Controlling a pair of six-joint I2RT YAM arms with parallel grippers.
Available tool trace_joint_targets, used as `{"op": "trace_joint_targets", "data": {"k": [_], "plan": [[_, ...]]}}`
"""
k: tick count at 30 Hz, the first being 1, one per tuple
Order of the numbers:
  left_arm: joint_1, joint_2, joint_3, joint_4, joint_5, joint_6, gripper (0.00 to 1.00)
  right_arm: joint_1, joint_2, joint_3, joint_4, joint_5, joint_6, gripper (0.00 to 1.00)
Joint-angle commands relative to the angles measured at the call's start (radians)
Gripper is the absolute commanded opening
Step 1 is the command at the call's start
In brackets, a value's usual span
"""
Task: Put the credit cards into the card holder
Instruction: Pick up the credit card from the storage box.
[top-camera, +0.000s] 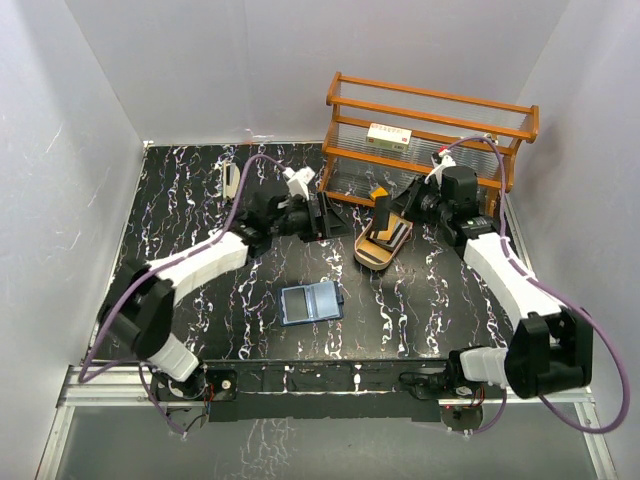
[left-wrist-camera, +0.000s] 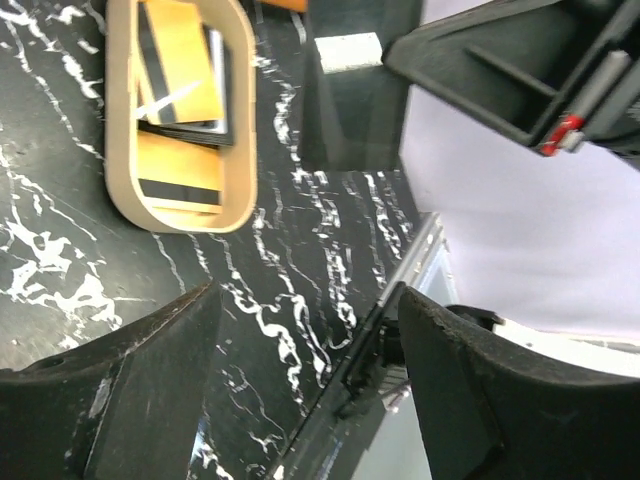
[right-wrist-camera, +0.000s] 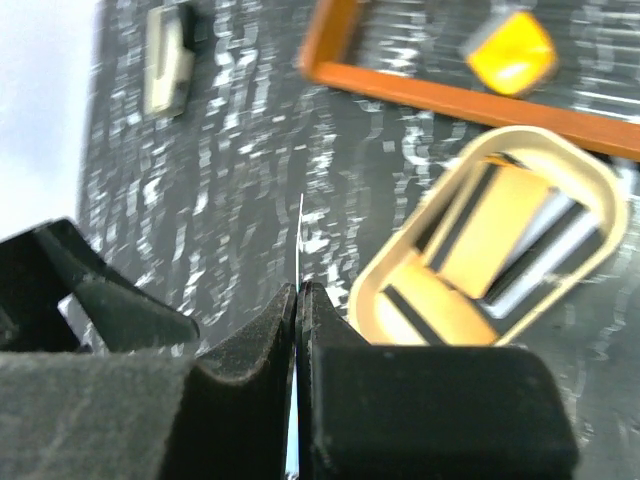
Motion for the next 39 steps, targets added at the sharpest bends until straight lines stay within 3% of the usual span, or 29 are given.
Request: {"op": "trace_joint_targets", "data": {"k": [1,6,10,20,34,37,38,39], "plan": [[-0.002,-0.204,-0.067,-0.088,-0.006,-0.004,0.7,0.0,-0.113,-0.043,0.108,-0.301,-0.003,0.0],[0.001,-0.295,-0.111,-0.067,0.051,-0.054,0.71,0.001,-0.202,-0.125,0.25,-0.505,0.105,0.0],[0.001,-0.29,-0.131,0.088,0.146,-0.148,0.59,0.001,-0.248,-0.195,0.452,-0.604,0.274,0.0],[0.001,-0.276,-0.164,0.369,0.224,-0.341,0.5,0.003,-0.252,-0.239,0.554,-0.626,0.375,0.0],[0.001,-0.244,-0.179,0.338,0.193,-0.31,0.47,0.028,-0.241,-0.264,0.614,-0.625,0.422,0.0],[0.002,-0.241,-0.18,0.372,0.208,-0.332,0.34,0.038,-0.233,-0.268,0.613,-0.622,0.42,0.0],[0.001,-0.241,-0.182,0.383,0.212,-0.338,0.27,0.041,-0.23,-0.269,0.612,-0.619,0.419,0.0],[0.001,-0.242,-0.185,0.397,0.213,-0.345,0.13,0.044,-0.227,-0.269,0.604,-0.614,0.413,0.0]]}}
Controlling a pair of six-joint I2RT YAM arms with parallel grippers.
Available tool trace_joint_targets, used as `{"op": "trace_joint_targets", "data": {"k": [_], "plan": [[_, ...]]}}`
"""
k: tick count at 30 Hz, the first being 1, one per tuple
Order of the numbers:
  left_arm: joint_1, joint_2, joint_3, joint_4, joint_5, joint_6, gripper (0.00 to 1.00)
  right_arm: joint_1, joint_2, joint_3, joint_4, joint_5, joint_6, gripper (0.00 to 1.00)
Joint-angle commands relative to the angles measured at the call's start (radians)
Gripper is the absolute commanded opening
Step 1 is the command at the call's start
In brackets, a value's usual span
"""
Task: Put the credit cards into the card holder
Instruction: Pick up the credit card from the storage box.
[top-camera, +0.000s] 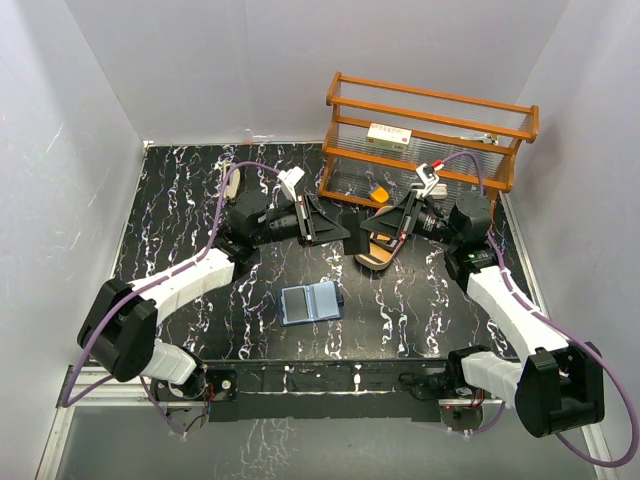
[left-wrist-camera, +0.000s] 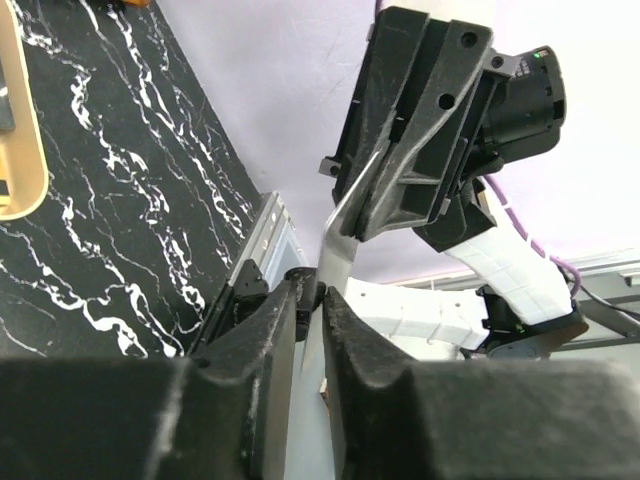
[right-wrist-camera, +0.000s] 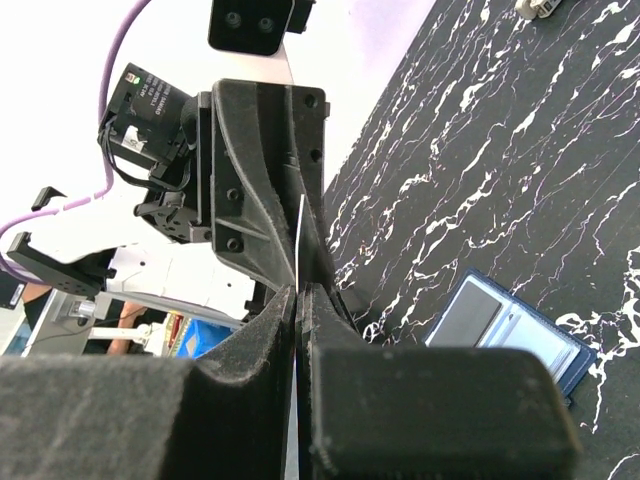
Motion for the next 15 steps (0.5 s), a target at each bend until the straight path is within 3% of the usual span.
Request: {"op": "trace_joint_targets", "data": {"k": [1,9,13,15], "plan": [[0.001,-0.021,-0.014,0.089,0.025,-0.021,0.0,0.016,0.004,-0.006,0.045,0.012,-0.008,0.0],[0.001,-0.089,-0.074,-0.019,-0.013,0.043,0.0,0.02,0.004,-0.003,-0.14,0.078,-0.136,0.14],[0.002,-0.12,-0.1,-0.124,-0.035,0.119,0.0,0.02,0.005,0.001,-0.239,0.115,-0.206,0.35],[0.003,-0.142,-0.12,-0.195,-0.057,0.161,0.0,0.02,0.004,-0.004,-0.291,0.141,-0.244,0.39]]}}
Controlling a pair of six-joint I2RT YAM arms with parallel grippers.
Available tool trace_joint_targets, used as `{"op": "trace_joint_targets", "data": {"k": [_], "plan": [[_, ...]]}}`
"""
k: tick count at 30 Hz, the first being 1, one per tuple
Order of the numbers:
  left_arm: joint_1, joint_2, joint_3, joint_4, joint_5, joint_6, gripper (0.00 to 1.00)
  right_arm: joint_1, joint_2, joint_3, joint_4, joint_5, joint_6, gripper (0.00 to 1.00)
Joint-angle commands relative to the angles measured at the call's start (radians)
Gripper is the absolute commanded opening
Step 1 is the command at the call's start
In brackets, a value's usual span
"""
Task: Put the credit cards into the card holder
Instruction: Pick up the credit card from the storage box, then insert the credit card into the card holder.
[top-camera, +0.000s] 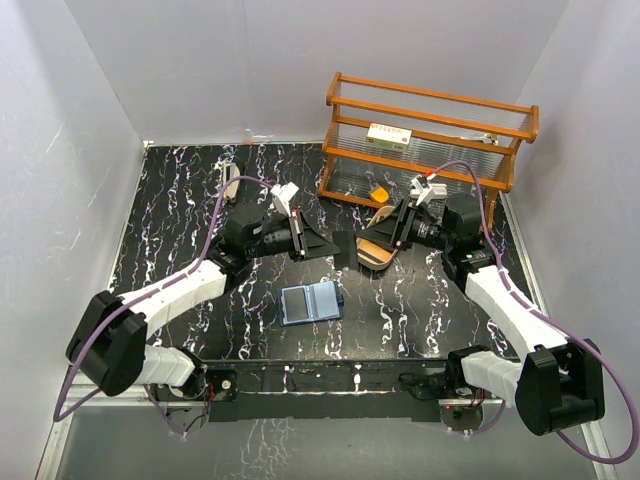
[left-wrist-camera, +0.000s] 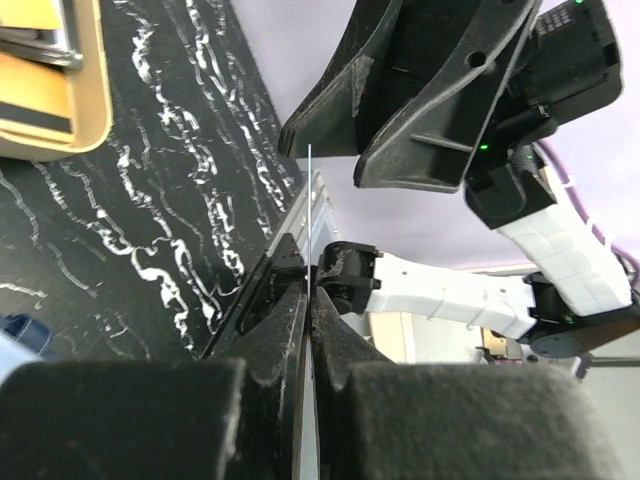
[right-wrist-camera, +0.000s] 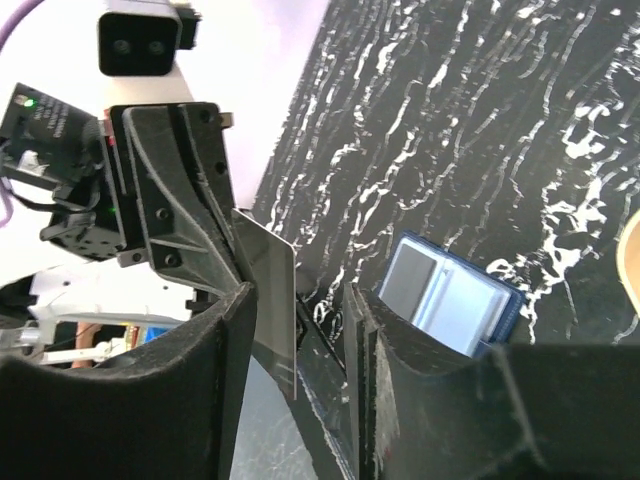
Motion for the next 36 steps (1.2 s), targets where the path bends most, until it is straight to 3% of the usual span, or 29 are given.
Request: {"op": "trace_joint_targets", "data": {"k": [1,12,23,36], "plan": [[0.002,-0.078,-0.037,-0.14,-0.042,0.109,0.0,0.001,-0.009,0.001,-0.115,0.072,-0.118,0.4],[0.016,-0.16,-0.149,-0.406,-0.14,0.199,0.0,0.047,0.031,-0.055,-0.282,0.27,-0.182,0.4],[0.083,-0.169,-0.257,-0.396,-0.081,0.184,0.0,0.348,0.136,0.023,-0.343,0.557,-0.194,0.39],[0.143,-0.124,-0.343,-0.328,-0.018,0.198,0.0,0.516,0.357,0.12,-0.345,0.7,-0.217,0.35]]}}
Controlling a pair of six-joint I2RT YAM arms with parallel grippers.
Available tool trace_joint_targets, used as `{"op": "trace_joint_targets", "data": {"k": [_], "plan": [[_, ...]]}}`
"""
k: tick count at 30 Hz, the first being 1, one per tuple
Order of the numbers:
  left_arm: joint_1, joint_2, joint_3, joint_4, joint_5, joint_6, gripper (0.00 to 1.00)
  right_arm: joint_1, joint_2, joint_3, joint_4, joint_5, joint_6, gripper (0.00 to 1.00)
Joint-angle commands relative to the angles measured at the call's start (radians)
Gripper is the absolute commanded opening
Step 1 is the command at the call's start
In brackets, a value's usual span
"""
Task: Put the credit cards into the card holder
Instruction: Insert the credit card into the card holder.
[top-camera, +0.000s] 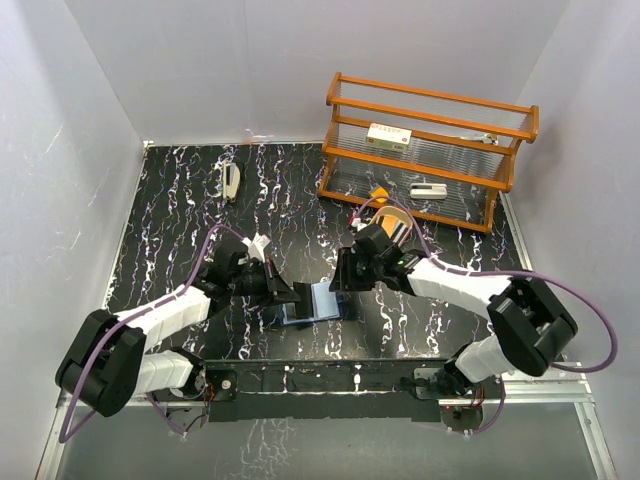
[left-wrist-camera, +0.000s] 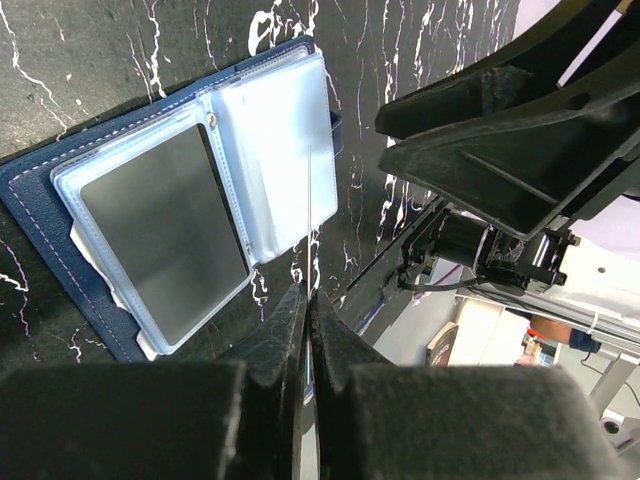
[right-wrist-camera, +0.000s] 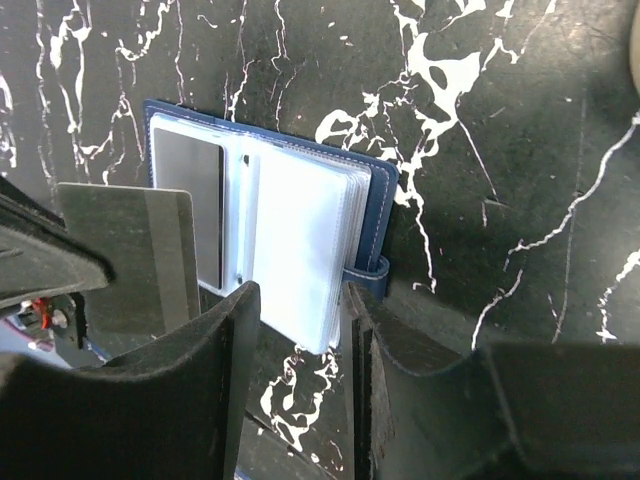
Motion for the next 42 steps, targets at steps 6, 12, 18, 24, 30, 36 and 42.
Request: {"op": "trace_joint_targets", "data": {"k": [6,12,18,24,30,36,42], "plan": [[0.014,0.03,-0.018,0.027,0.047,0.047,0.0,0.073,0.127,0.099,-0.001,0.122,-0.043,0.3],[0.016,0.044,-0.051,0.083,0.076,0.045,0.0,0.094,0.164,0.093,-0.037,0.182,-0.052,0.2],[0.017,0.076,-0.055,0.107,0.086,0.049,0.0,0.099,0.174,0.079,-0.038,0.193,-0.051,0.19],[0.019,0.111,-0.062,0.129,0.082,0.051,0.0,0.102,0.173,0.076,-0.036,0.2,-0.051,0.19],[0.019,0.153,-0.071,0.169,0.076,0.036,0.0,0.104,0.174,0.071,-0.033,0.201,-0.052,0.19],[0.019,0.218,-0.085,0.245,0.082,0.011,0.0,0.105,0.172,0.068,-0.033,0.204,-0.052,0.18],[0.019,0.248,-0.085,0.279,0.083,0.002,0.0,0.105,0.173,0.065,-0.033,0.208,-0.053,0.18]]}}
